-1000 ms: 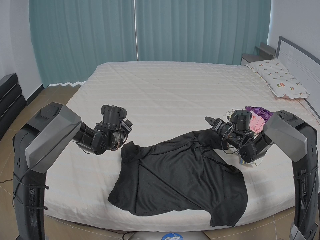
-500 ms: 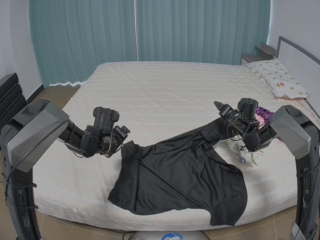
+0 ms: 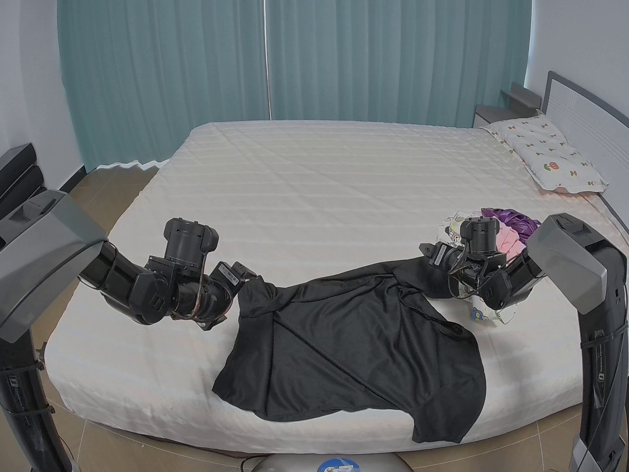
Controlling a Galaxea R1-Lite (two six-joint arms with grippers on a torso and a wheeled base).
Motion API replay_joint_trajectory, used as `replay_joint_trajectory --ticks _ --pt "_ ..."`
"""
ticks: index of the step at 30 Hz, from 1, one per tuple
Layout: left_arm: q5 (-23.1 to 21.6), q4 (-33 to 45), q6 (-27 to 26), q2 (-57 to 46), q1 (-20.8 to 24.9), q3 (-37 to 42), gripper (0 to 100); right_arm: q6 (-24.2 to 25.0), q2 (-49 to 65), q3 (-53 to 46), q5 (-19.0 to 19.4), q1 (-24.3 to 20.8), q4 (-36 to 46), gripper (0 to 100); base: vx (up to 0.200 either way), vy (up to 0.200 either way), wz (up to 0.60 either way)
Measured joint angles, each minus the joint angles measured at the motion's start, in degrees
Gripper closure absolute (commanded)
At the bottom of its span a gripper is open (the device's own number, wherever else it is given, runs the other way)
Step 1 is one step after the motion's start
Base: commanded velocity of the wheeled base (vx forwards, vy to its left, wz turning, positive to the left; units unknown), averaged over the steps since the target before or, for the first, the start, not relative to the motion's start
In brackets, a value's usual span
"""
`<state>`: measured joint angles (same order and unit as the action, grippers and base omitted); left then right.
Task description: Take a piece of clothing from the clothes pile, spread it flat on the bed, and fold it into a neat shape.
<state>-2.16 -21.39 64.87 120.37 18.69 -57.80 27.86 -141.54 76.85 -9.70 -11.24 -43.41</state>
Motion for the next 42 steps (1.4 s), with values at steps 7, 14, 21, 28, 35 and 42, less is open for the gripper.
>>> replay_joint_trajectory --ticks 7,14,21,28,35,42 --pt "-3.5 -9.1 4.6 -3.5 0.1 7.3 0 7.8 1.5 5.8 -1.4 0.1 -3.9 0 0.000 0.000 0.00" --pt "-5.0 -13.8 5.6 -4.9 0.1 12.2 0 10.5 1.5 10.0 -1.8 0.1 -3.0 0 0.000 0.000 0.00" --pt "-5.3 -14.2 3.6 -5.2 0.1 15.3 0 10.7 3.2 -1.6 -0.1 -0.4 -3.1 0 -0.029 0.000 0.00" --pt "-5.0 -14.2 -0.6 -4.0 0.1 17.4 0 11.9 7.7 -19.9 1.1 -1.3 -10.4 0 -0.143 0.000 0.00" --pt "-0.8 -14.2 -6.6 -1.0 0.6 18.8 0 13.5 10.9 -39.6 3.6 -0.8 -29.3 0 0.000 0.000 0.00" --pt "6.9 -14.0 -12.9 3.9 2.0 19.0 0 15.5 10.3 -49.4 7.5 1.2 -40.1 0 0.000 0.000 0.00"
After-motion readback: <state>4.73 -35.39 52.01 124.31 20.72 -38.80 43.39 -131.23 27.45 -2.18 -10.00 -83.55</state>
